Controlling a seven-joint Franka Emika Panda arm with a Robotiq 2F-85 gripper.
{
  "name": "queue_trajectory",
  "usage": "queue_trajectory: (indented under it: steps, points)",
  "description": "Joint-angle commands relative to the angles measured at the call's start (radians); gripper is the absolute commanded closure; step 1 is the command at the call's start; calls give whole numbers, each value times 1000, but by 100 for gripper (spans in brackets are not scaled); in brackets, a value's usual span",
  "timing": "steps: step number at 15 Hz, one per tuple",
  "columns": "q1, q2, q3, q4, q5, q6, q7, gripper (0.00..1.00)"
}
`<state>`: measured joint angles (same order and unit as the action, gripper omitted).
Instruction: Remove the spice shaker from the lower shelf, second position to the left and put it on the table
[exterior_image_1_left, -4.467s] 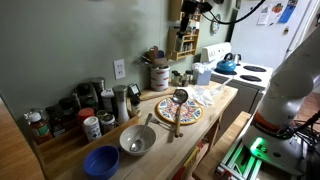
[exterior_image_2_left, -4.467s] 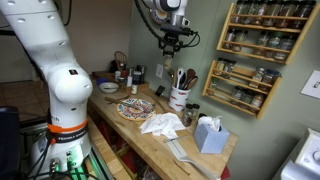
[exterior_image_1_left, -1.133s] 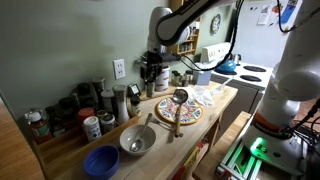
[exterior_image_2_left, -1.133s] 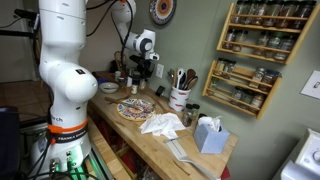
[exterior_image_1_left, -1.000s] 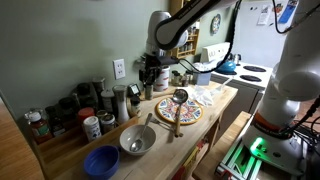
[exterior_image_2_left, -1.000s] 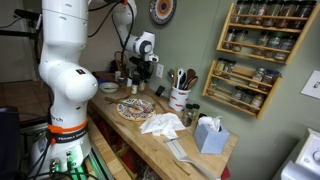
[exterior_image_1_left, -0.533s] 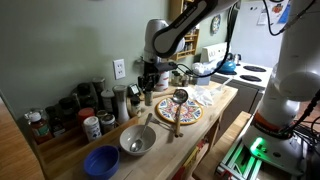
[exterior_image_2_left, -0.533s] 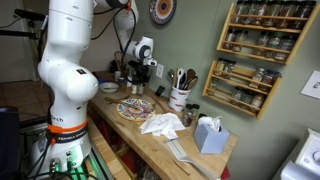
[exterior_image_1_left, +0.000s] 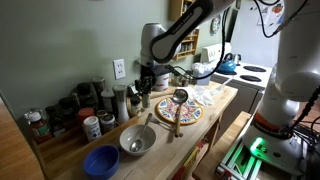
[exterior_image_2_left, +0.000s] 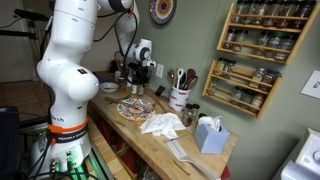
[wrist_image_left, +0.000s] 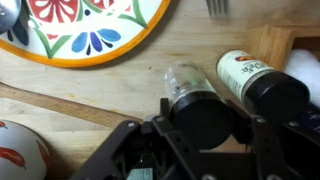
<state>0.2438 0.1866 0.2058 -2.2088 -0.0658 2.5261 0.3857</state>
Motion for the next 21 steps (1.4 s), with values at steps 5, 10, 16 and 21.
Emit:
queue_trajectory:
  steps: [5,10,16,21]
  points:
    - [47,60,-48,5,-78,94,55,70]
    - [40,21,-73,-27,-80,125,28,1]
    - [-50,-142,-54,-108,67,92,-185,0]
    - [-91,-348,-82,-161,193,-82,-485,0]
